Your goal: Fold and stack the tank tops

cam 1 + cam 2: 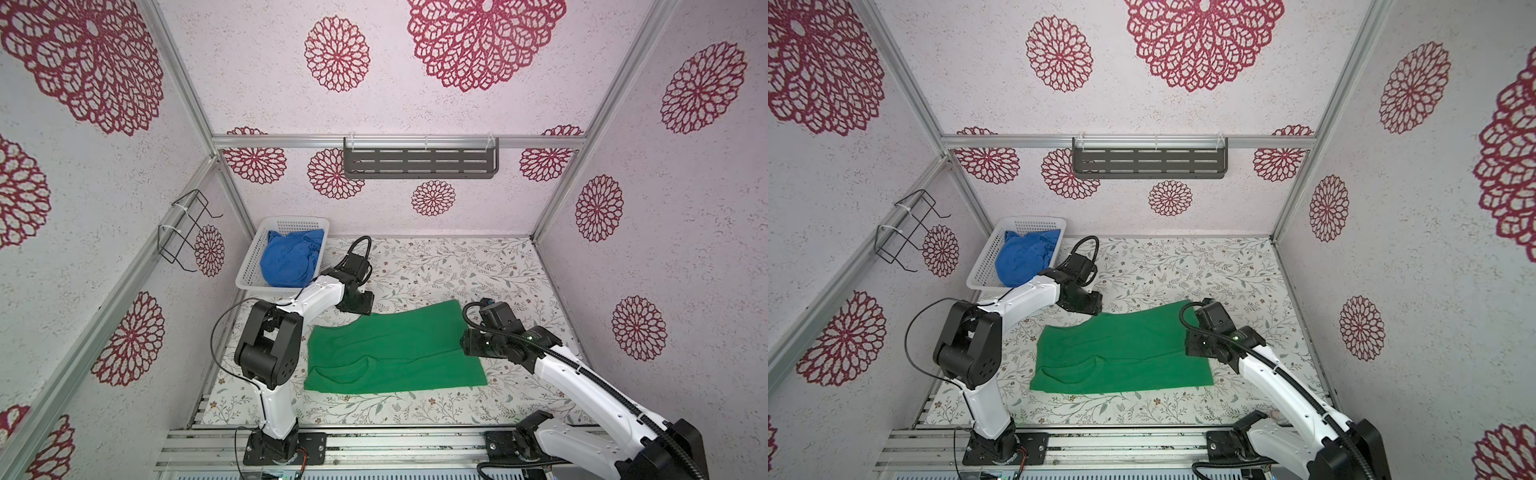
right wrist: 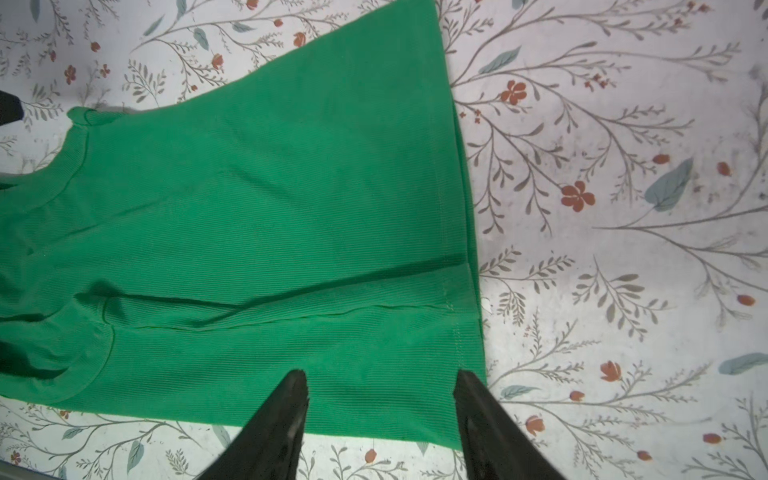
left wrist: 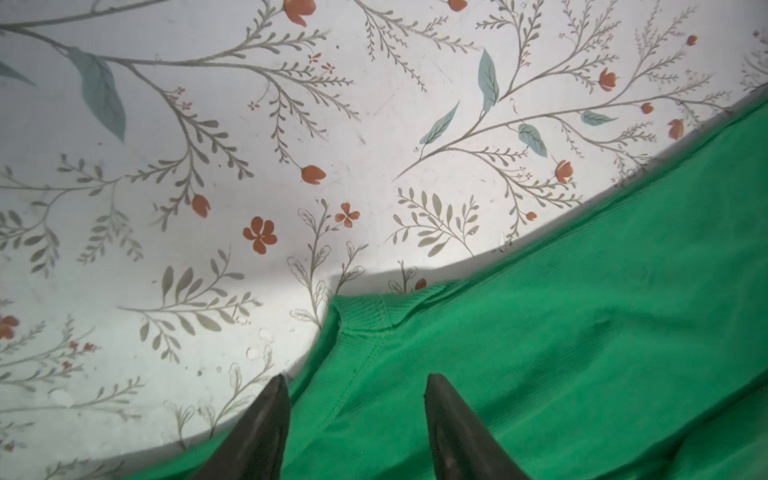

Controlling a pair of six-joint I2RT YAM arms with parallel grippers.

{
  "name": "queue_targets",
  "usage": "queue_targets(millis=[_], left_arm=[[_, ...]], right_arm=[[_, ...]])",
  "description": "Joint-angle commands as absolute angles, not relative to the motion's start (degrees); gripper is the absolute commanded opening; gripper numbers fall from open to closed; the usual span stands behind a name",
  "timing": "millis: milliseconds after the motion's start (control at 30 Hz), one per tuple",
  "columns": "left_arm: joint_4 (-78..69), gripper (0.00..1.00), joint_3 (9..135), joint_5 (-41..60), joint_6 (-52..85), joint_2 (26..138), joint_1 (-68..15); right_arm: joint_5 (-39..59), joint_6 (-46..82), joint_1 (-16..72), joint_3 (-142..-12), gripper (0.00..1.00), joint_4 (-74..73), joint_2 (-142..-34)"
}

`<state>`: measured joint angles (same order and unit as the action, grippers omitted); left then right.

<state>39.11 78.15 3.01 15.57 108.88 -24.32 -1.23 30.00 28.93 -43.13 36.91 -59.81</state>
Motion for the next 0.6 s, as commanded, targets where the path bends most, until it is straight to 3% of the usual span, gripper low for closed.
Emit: queue_targets(millis=[0,500,567], left_arm=[[38.1,0.55,79.4,5.2,12.9,111.4,-24.1],[36.9,0.42,79.1,5.3,14.3,117.5,-24.3],[36.1,0.37,78.9,5.7,14.5,117.5,-24.3]], right_arm=[[-0.1,29.6,28.0,-43.9,0.6,38.2,-59.2],[-0.4,27.6,25.2,-46.4,0.58,37.9,-62.6],[0.4,26.2,24.6,-47.9,0.57,36.3,-64.4]])
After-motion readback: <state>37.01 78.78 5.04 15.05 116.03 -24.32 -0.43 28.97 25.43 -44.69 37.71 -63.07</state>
